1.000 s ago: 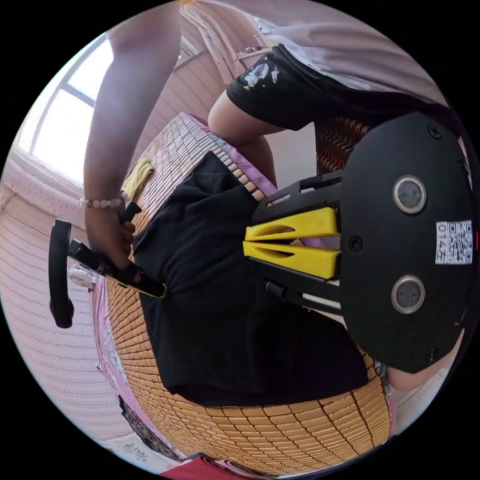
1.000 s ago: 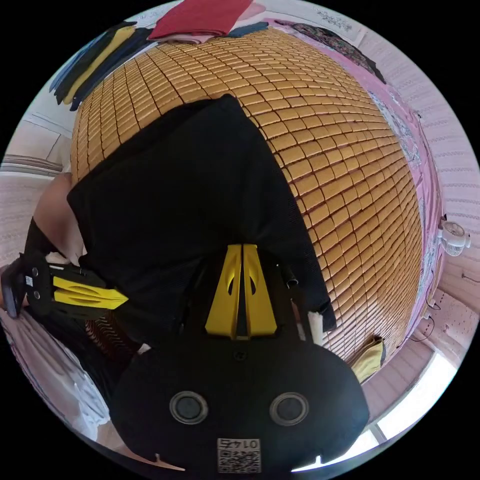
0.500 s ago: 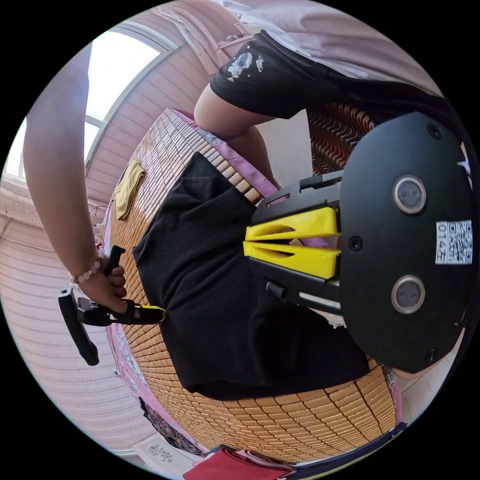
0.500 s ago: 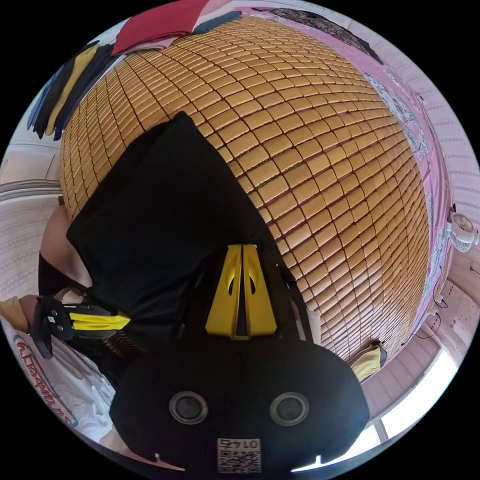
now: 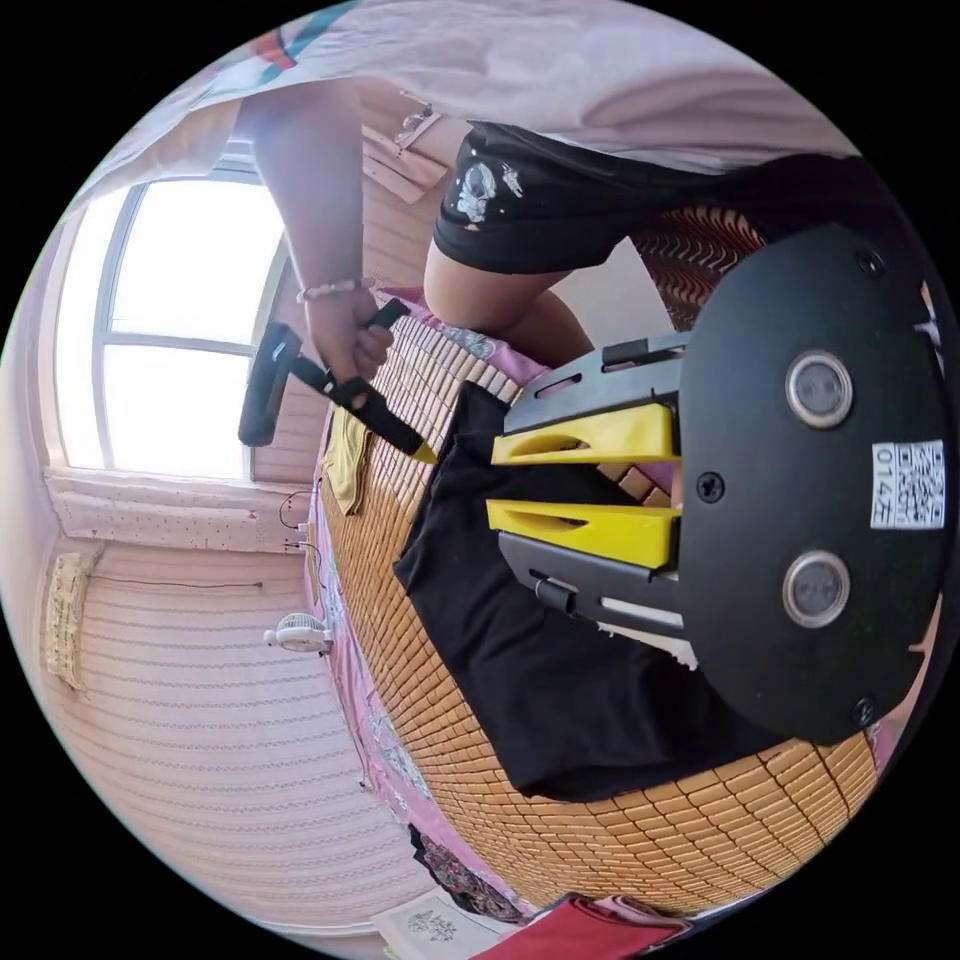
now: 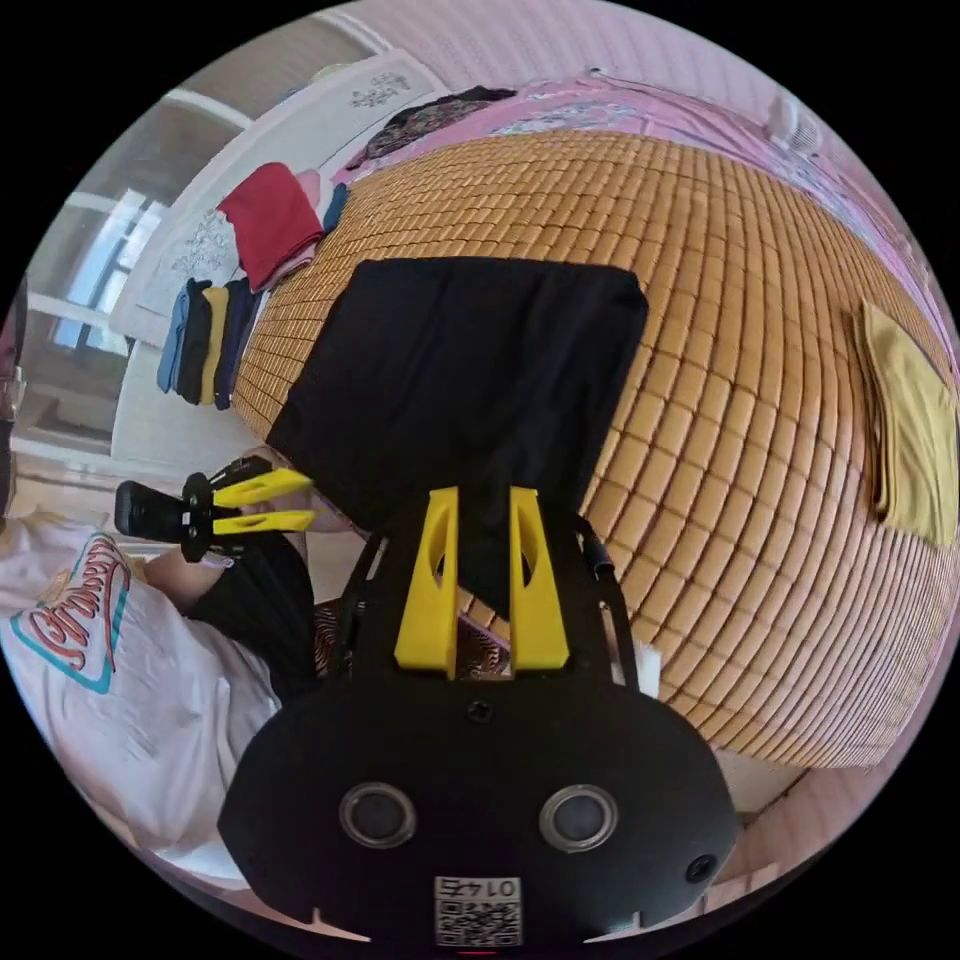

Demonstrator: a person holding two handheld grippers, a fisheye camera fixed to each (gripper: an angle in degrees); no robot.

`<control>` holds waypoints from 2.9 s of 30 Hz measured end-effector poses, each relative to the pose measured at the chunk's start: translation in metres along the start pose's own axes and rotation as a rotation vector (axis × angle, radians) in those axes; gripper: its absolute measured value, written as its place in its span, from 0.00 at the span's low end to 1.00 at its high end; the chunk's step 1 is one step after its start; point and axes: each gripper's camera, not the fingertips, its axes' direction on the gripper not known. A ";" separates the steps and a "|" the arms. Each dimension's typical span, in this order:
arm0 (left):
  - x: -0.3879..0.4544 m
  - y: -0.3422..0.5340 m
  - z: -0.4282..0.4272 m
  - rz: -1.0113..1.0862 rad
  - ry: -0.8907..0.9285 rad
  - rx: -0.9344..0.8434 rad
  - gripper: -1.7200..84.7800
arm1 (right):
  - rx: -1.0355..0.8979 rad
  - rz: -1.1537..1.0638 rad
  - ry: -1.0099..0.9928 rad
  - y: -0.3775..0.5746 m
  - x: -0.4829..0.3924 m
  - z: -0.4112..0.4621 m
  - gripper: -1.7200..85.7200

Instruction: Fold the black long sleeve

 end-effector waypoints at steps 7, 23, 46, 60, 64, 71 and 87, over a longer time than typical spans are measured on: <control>0.007 -0.071 0.035 -0.012 0.050 -0.014 0.23 | 0.089 0.195 -0.030 0.126 0.069 0.037 0.11; -0.002 -0.172 0.172 -0.007 0.026 -0.417 0.08 | 0.434 0.278 -0.592 0.255 0.157 0.065 0.06; 0.007 -0.104 0.048 0.153 0.143 -0.206 0.07 | 0.730 0.445 -0.333 0.349 0.266 0.000 0.03; -0.155 0.027 0.035 -0.499 -0.065 -0.079 0.12 | 0.647 0.164 -0.239 0.165 0.228 -0.072 0.08; -0.213 0.097 0.048 -0.765 -0.037 -0.170 0.17 | 0.513 0.070 -0.098 0.118 0.210 -0.049 0.14; -0.233 0.153 0.059 -0.815 -0.015 -0.160 0.18 | 0.199 -0.017 0.190 0.064 0.208 -0.025 0.20; -0.227 0.202 0.070 -0.721 -0.011 -0.231 0.02 | 0.395 -0.045 -0.091 0.118 0.208 -0.120 0.09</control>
